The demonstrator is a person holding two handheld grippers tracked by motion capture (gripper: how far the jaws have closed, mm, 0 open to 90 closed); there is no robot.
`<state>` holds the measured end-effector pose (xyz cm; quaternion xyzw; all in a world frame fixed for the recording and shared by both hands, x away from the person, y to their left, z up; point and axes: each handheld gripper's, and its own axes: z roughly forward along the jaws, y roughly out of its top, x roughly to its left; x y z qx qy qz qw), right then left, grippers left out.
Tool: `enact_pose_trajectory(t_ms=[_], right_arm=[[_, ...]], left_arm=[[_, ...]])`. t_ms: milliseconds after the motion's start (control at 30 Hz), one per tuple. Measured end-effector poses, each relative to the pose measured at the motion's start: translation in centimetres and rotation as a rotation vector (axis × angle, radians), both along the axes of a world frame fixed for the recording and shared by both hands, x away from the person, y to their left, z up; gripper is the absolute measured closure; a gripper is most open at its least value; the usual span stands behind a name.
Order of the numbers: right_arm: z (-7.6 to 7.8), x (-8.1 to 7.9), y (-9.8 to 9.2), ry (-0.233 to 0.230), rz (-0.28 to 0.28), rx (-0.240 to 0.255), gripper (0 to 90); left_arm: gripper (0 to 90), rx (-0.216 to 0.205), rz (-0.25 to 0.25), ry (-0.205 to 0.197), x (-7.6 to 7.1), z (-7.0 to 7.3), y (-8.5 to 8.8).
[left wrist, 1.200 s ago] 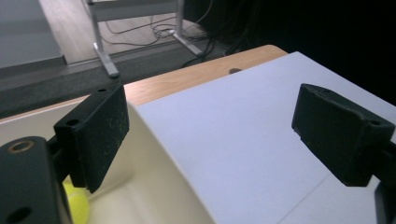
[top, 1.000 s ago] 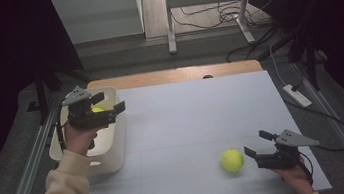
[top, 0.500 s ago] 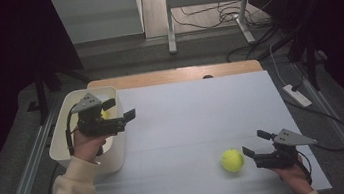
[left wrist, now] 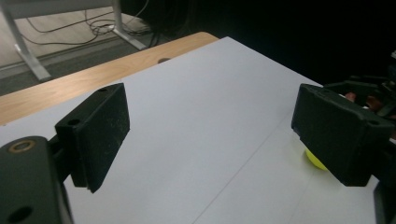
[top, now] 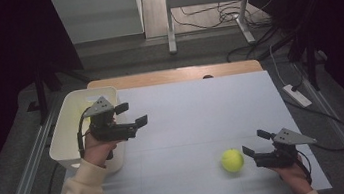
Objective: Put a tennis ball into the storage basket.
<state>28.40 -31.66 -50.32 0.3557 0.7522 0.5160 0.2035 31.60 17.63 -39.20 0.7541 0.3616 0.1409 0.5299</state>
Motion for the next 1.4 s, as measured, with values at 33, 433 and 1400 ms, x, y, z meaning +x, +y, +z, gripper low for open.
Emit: enact_pose_trajectory(t_ms=[33,433,1400], right_arm=[[0.0,0.0,0.0,0.002,-0.002,0.000,14.0],[-0.2,0.2,0.1,0.009,0.002,-0.010,13.9],[-0.2,-0.1,-0.1,0.003,0.002,-0.016,14.2]], left_arm=[[12.4,0.005,-0.006,-0.003,0.0,0.0,-0.2],[12.3,0.008,-0.074,0.005,-0.2,-0.3,-2.1],[11.9,0.037,-0.162,0.032,0.0,-1.9,-6.7]])
